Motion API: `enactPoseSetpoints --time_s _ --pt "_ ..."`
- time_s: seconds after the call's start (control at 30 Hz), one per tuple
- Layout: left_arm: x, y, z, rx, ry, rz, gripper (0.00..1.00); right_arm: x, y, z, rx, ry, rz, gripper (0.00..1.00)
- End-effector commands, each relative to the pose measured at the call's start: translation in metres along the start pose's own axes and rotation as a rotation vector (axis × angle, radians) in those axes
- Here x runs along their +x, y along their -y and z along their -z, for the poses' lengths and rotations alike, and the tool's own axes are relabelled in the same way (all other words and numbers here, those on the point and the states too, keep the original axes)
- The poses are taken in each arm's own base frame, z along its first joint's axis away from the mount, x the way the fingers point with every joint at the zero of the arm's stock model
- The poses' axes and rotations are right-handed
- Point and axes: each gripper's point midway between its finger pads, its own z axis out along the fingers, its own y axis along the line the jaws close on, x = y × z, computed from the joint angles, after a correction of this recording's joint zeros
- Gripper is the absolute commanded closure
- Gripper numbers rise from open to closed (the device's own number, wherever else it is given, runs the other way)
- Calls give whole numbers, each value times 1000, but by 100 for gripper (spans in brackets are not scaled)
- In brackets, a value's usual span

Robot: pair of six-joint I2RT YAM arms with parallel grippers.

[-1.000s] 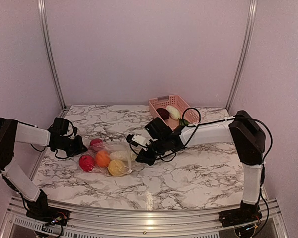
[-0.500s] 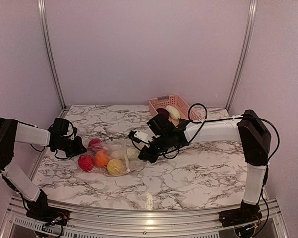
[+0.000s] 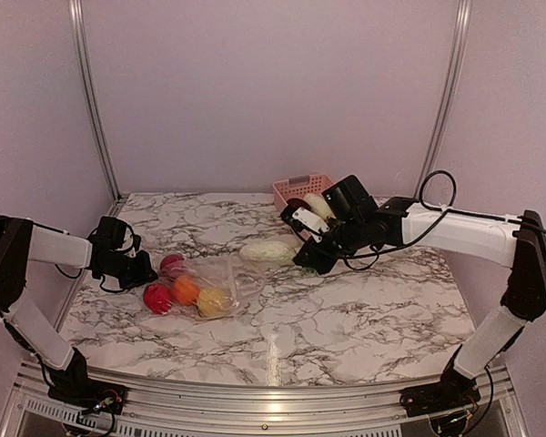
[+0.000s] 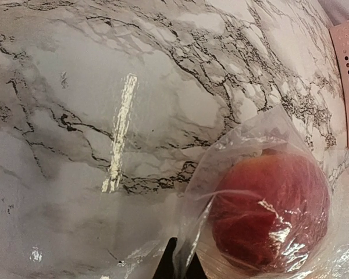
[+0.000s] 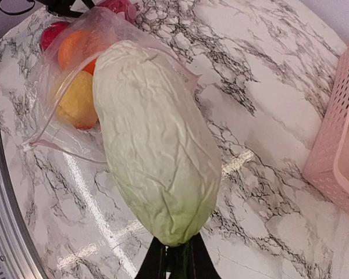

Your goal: Open the zip-top bag and remove the fake food

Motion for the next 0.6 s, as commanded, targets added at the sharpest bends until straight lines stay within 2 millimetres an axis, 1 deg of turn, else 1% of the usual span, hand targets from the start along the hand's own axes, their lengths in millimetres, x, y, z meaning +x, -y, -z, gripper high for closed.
enactPoseSetpoints --time_s 0.0,0.1,0.13,0.2,0.27,0.43,0.57 --pt "3 -9 -4 -33 -25 12 100 9 36 32 95 2 -73 100" --pt "4 -10 -5 -32 -27 18 100 -1 71 50 176 54 -127 100" --pt "4 -10 -6 -28 -26 20 100 -6 87 56 208 74 -151 100" --pt "4 -9 -6 -26 -26 22 100 -14 111 65 259 107 -186 100" --pt "3 -9 -6 -26 -24 21 100 -19 137 71 311 129 -232 100" --pt "1 -8 -5 -25 -18 21 100 -23 204 76 408 177 -351 100" --pt "1 -10 -5 -33 -14 23 100 -23 249 71 478 205 -398 98"
